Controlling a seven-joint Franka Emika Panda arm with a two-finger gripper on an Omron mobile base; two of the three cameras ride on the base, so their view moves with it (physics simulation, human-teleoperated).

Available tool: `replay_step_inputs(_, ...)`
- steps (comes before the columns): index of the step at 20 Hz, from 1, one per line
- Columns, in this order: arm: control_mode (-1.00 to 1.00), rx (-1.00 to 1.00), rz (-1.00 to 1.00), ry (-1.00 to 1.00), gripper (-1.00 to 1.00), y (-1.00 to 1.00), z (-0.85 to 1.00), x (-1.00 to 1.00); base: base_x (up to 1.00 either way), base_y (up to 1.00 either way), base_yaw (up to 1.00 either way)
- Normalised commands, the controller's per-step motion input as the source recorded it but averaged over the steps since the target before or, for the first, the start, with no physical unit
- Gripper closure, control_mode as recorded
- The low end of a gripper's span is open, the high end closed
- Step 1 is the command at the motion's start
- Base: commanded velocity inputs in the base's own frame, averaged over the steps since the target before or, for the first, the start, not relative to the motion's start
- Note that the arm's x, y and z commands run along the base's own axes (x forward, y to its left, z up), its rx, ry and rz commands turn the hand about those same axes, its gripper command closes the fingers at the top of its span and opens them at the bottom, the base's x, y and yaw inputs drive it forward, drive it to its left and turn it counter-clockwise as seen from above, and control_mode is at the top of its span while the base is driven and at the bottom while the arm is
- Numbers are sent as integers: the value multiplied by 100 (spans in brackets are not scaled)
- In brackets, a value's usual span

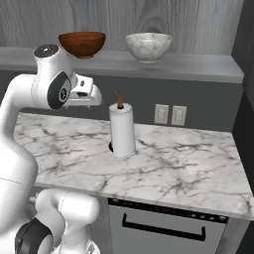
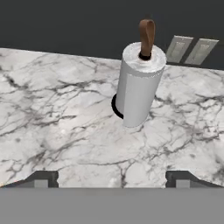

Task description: Pick up the bowls from the cabinet and place each bowl in front of a stool on the dining counter.

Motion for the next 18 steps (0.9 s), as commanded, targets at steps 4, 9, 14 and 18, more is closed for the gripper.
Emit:
replay_step_inputs(4,-100,-14,4,-29,-100,13,87,-28,0,0,0)
replay_step_inputs(9,-100,-24,4,-22,-100,23,69,-26,0,0,0)
replay_step_inputs(14,-100,-35,6,-17,-100,25,72,-6,0,0,0)
replay_step_inputs(18,-100,-36,8,-9,-100,24,77,-2,0,0,0)
